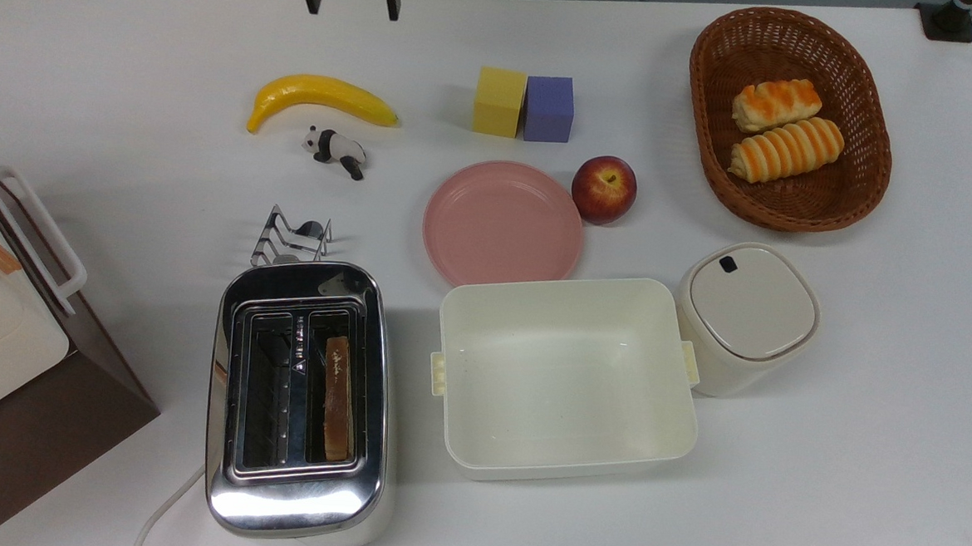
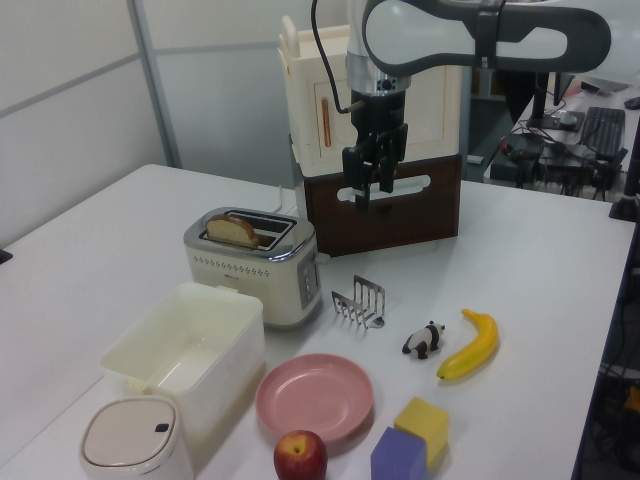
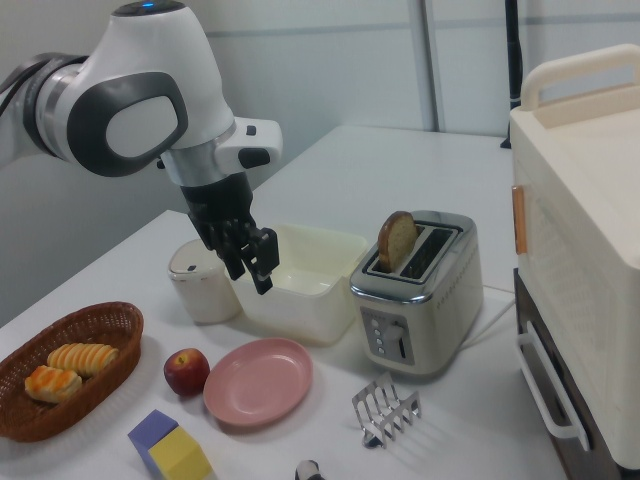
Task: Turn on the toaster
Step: 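Move the gripper over to the lever end of the silver toaster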
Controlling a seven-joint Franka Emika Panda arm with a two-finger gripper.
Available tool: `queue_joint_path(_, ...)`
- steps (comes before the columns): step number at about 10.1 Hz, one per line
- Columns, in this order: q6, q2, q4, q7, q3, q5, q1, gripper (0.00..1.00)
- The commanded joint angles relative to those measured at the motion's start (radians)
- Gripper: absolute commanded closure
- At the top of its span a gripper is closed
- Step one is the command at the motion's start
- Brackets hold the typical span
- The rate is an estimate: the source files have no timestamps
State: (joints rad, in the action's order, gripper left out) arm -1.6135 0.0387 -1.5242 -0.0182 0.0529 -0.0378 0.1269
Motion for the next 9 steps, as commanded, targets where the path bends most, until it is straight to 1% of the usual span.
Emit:
queue_joint_path(1,-0.043,-0.027,-0.043,-0.025,-0.008,-0.014,-0.004,1.00)
queue_joint_path(3,-0.119,-0.020,-0.066,-0.025,-0.008,-0.011,0.005,1.00)
queue_joint_path(5,-0.265,0.071,-0.068,-0.016,-0.010,-0.008,0.022,1.00)
queue_joint_path(7,-0.418,0.162,-0.065,-0.014,-0.010,0.007,0.055,1.00)
queue_joint_path(9,-0.529,0.243,-0.062,-0.012,-0.008,0.059,0.062,1.00)
